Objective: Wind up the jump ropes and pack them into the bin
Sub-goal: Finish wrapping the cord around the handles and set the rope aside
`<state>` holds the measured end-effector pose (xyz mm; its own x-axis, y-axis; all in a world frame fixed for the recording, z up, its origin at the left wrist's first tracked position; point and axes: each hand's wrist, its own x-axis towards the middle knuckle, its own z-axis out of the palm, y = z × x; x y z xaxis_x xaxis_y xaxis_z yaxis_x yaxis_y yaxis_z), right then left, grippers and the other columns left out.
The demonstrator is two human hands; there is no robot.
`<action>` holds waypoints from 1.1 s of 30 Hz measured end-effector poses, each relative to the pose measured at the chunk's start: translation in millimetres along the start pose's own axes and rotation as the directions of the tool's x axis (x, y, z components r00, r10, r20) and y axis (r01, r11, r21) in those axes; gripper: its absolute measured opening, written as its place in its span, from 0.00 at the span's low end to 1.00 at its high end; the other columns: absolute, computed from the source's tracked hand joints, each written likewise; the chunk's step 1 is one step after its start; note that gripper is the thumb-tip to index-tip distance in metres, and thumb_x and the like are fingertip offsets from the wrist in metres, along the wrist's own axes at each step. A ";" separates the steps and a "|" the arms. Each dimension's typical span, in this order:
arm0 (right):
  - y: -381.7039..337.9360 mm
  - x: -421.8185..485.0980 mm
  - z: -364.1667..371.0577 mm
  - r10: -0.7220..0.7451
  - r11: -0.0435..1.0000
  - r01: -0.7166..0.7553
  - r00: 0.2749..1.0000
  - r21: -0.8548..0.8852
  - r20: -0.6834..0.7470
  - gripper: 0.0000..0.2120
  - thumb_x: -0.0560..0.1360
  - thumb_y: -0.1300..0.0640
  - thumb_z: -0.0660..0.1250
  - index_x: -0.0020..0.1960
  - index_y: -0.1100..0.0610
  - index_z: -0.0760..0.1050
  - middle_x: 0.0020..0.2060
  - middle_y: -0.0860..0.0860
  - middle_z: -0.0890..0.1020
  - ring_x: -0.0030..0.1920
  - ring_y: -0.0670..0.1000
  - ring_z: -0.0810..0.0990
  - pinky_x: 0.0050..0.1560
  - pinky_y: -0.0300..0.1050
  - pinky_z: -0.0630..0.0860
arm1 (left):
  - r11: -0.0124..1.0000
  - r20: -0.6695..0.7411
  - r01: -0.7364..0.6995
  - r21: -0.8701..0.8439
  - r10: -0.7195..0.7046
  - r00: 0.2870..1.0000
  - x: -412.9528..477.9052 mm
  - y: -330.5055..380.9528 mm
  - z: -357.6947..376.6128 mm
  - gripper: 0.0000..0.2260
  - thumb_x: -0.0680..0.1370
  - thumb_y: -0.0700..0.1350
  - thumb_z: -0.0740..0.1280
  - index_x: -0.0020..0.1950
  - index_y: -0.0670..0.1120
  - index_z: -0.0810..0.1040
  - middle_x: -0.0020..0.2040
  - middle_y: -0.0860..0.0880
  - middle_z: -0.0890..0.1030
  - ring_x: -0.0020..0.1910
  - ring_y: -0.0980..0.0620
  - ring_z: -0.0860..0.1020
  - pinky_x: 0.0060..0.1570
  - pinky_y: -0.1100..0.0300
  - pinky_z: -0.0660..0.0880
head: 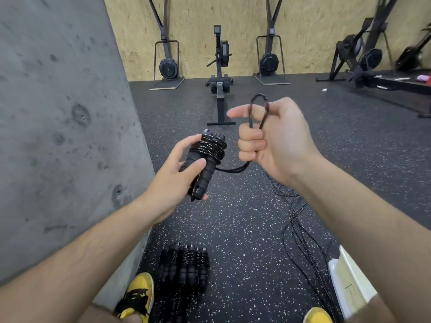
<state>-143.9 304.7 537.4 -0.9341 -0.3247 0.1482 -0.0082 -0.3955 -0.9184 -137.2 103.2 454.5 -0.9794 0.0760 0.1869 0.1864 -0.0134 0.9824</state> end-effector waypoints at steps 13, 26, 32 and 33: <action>52.1 -13.5 7.3 -0.216 0.147 0.307 0.938 -0.940 0.273 0.23 0.84 0.54 0.54 0.78 0.58 0.57 0.51 0.49 0.72 0.49 0.49 0.72 0.54 0.47 0.70 | 0.979 -0.106 -0.160 -0.124 0.147 0.983 -2.5 14.6 12.1 0.17 0.85 0.43 0.62 0.70 0.61 0.73 0.61 0.41 0.80 0.47 0.42 0.81 0.40 0.45 0.82; 76.6 -21.1 22.0 -0.373 0.324 0.315 0.909 -0.892 0.186 0.04 0.83 0.58 0.60 0.55 0.57 0.71 0.50 0.49 0.80 0.48 0.42 0.77 0.46 0.35 0.71 | 0.968 -0.090 -0.208 -0.143 0.197 0.976 -2.1 20.2 8.6 0.17 0.85 0.45 0.61 0.73 0.60 0.70 0.62 0.38 0.80 0.51 0.45 0.81 0.45 0.51 0.81; 86.2 -16.3 33.2 -0.492 0.527 0.263 0.870 -0.808 -0.038 0.01 0.82 0.57 0.62 0.52 0.54 0.72 0.50 0.47 0.72 0.49 0.42 0.74 0.51 0.38 0.74 | 0.970 -0.078 -0.228 -0.086 0.221 0.972 -2.3 19.1 11.7 0.16 0.86 0.51 0.59 0.74 0.60 0.68 0.65 0.44 0.80 0.58 0.45 0.81 0.50 0.49 0.82; 85.5 -15.8 34.2 -0.483 0.553 0.239 0.873 -0.798 -0.074 0.01 0.82 0.57 0.62 0.52 0.54 0.72 0.50 0.47 0.73 0.49 0.41 0.74 0.50 0.37 0.72 | 0.971 -0.069 -0.230 -0.066 0.226 0.972 -1.6 16.9 11.2 0.16 0.85 0.53 0.60 0.74 0.62 0.69 0.68 0.46 0.79 0.64 0.45 0.79 0.59 0.43 0.79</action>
<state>-117.6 246.6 469.1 -0.8373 -0.0291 0.5460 -0.5126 0.3890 -0.7654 -131.6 114.0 470.8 -0.9149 0.0022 0.4036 0.4016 -0.0959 0.9108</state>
